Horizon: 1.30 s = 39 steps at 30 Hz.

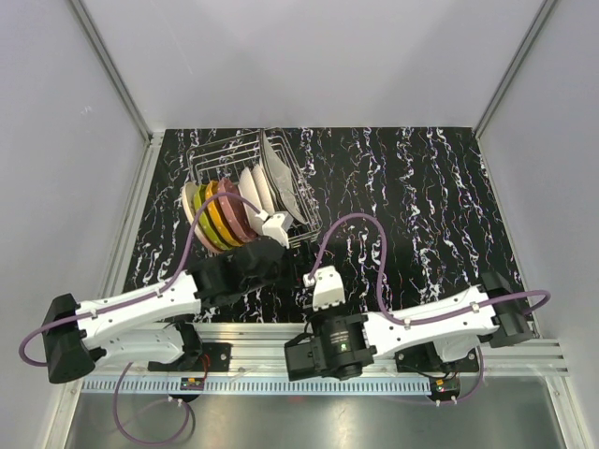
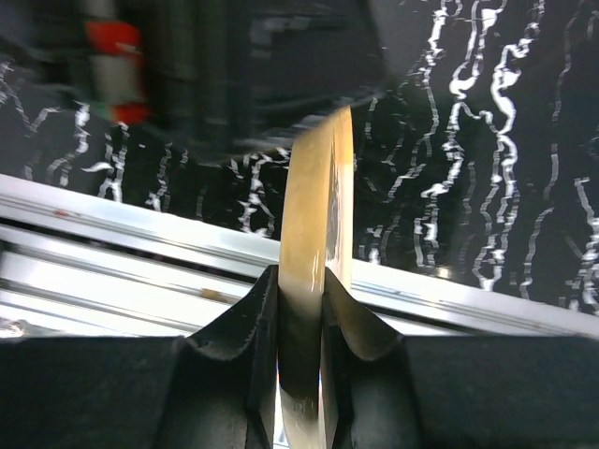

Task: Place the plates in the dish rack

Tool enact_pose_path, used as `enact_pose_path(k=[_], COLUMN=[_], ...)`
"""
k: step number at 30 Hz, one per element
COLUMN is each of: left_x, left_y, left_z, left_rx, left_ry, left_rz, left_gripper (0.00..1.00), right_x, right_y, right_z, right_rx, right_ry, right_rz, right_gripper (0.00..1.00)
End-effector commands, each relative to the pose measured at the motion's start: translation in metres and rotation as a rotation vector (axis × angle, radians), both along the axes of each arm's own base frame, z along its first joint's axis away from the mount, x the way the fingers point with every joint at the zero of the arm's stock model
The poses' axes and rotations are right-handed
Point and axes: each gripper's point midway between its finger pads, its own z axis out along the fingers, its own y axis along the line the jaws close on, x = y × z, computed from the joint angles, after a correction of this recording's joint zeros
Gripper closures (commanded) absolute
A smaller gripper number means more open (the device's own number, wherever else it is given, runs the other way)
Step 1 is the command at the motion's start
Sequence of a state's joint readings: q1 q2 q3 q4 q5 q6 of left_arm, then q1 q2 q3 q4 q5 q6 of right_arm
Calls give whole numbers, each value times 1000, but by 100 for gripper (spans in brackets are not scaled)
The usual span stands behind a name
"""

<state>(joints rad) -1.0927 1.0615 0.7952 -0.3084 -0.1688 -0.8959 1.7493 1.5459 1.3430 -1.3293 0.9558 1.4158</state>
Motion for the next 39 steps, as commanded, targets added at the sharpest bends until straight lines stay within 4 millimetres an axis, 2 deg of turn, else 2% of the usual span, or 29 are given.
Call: enact_pose_path(k=[1, 7, 8, 9, 10, 11, 12, 14, 15, 17, 18, 20, 21, 22, 24, 25, 26, 27, 28, 29, 30, 31, 32, 33, 34, 35, 38, 39], left_x=[6, 5, 4, 6, 6, 6, 9, 9, 9, 13, 15, 20, 24, 26, 32, 34, 36, 39, 41, 42, 47, 48, 49, 50, 50, 50, 51, 52], left_y=[5, 17, 24, 30, 38, 45, 53, 69, 76, 97, 105, 127, 136, 144, 159, 164, 169, 176, 180, 186, 199, 205, 210, 217, 220, 222, 225, 226], left_z=[28, 62, 74, 79, 93, 96, 100, 114, 119, 125, 126, 126, 126, 126, 123, 120, 119, 121, 121, 120, 122, 122, 122, 124, 122, 122, 119, 118], left_rx=[3, -10, -13, -8, -19, -6, 5, 10, 15, 52, 68, 127, 157, 177, 236, 270, 291, 317, 342, 366, 394, 401, 410, 427, 433, 429, 431, 436], left_ry=[-84, -186, -220, -244, -290, -307, -333, -397, -418, -461, -474, -501, -516, -532, -550, -560, -564, -577, -582, -583, -593, -592, -599, -611, -617, -621, -628, -631], left_rz=[-1, -37, -40, -25, -26, -18, 7, 21, 30, 82, 105, 171, 211, 228, 292, 304, 321, 357, 376, 397, 470, 506, 533, 571, 585, 596, 616, 620], left_gripper=[1, 1, 1, 1, 1, 1, 1, 1, 1, 1, 1, 1, 1, 1, 1, 1, 1, 1, 1, 1, 1, 1, 1, 1, 1, 1, 1, 1], right_x=[24, 35, 39, 42, 45, 52, 57, 67, 81, 92, 105, 118, 133, 141, 157, 175, 183, 192, 206, 214, 219, 227, 240, 246, 254, 262, 279, 285], right_y=[-22, -28, -26, -29, -32, -22, -26, -27, -27, -24, -28, -20, -25, -19, -13, -13, -12, -12, -9, -7, -4, 6, 2, 4, 11, 9, 21, 21], right_z=[28, 42, 52, 51, 60, 69, 65, 78, 85, 97, 110, 119, 131, 132, 156, 163, 182, 190, 189, 207, 213, 209, 223, 225, 222, 232, 227, 232], right_rx=[-31, 57, 129, 110, 163, 247, 207, 274, 279, 288, 262, 241, 225, 226, 259, 278, 293, 302, 301, 316, 319, 308, 319, 321, 324, 344, 345, 353], right_ry=[-124, -125, -118, -128, -120, -121, -139, -143, -176, -191, -222, -237, -261, -251, -300, -309, -339, -352, -344, -379, -391, -383, -410, -412, -402, -423, -410, -418], right_rz=[25, 43, 31, 55, 66, 54, 92, 111, 106, 118, 106, 117, 101, 121, 145, 134, 146, 145, 156, 168, 181, 201, 187, 194, 215, 211, 241, 243], right_gripper=[100, 100, 100, 100, 100, 100, 100, 100, 100, 100, 100, 100, 100, 100, 100, 100, 100, 100, 100, 100, 100, 100, 100, 100, 100, 100, 100, 100])
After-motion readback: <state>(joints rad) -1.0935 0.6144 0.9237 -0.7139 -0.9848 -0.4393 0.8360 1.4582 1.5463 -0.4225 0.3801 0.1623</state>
